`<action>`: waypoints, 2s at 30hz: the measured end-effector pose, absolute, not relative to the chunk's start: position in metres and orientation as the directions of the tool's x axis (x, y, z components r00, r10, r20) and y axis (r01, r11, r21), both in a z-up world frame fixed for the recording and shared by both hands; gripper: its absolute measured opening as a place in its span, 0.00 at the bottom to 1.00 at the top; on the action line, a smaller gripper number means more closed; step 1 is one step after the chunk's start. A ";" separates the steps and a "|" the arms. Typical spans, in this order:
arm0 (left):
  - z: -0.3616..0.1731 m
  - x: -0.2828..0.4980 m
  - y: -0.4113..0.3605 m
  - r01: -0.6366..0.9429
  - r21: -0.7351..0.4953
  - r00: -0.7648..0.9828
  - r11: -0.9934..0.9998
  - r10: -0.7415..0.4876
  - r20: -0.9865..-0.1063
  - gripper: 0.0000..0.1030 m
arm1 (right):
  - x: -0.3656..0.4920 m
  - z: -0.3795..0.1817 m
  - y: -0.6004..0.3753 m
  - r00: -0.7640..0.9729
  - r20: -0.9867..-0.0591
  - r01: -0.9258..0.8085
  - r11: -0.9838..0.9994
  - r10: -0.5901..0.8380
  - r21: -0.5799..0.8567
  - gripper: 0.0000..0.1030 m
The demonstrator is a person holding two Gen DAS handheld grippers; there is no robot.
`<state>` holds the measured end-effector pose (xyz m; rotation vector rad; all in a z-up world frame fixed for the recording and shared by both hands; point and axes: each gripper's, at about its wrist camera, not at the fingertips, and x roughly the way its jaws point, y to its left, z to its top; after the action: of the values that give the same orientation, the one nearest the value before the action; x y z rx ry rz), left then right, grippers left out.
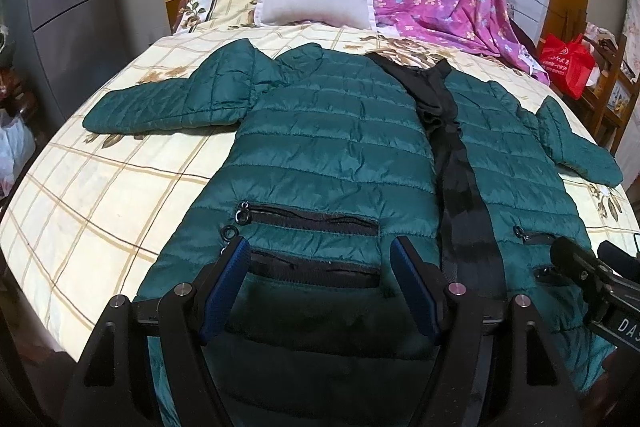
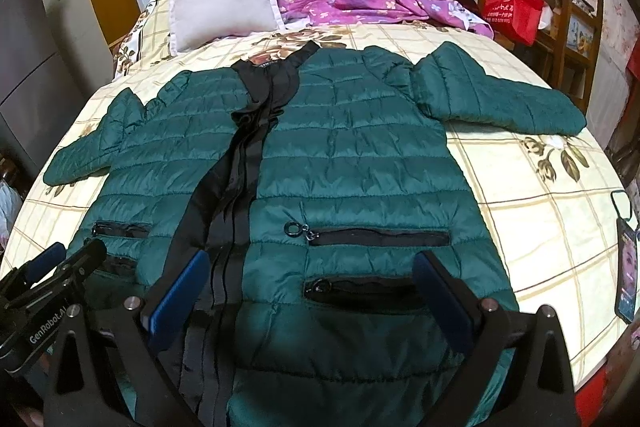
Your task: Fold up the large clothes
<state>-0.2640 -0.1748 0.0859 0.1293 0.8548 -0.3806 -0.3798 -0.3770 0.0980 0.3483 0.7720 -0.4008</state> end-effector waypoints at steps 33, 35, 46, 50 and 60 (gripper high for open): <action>0.097 -0.203 -0.191 0.356 -0.020 0.620 0.934 -0.252 -0.743 0.42 | -0.311 0.111 -0.392 0.648 -0.722 0.450 0.887 -0.242 0.107 1.00; 0.098 -0.195 -0.193 0.354 -0.020 0.624 0.935 -0.252 -0.740 0.42 | -0.302 0.112 -0.393 0.646 -0.723 0.445 0.890 -0.245 0.096 1.00; 0.090 -0.152 -0.208 0.336 -0.046 0.613 0.941 -0.255 -0.748 0.42 | -0.257 0.115 -0.405 0.654 -0.711 0.456 0.884 -0.259 0.098 1.00; 0.083 -0.139 -0.212 0.326 -0.059 0.603 0.943 -0.256 -0.755 0.42 | -0.243 0.107 -0.408 0.643 -0.724 0.454 0.886 -0.249 0.099 1.00; 0.074 -0.124 -0.221 0.329 -0.052 0.596 0.943 -0.250 -0.763 0.42 | -0.223 0.091 -0.412 0.628 -0.742 0.451 0.886 -0.234 0.102 1.00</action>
<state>-0.1235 -0.2210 0.0744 0.0982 0.8698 -0.3368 -0.2225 -0.4118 0.0908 0.2919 0.8016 -0.3993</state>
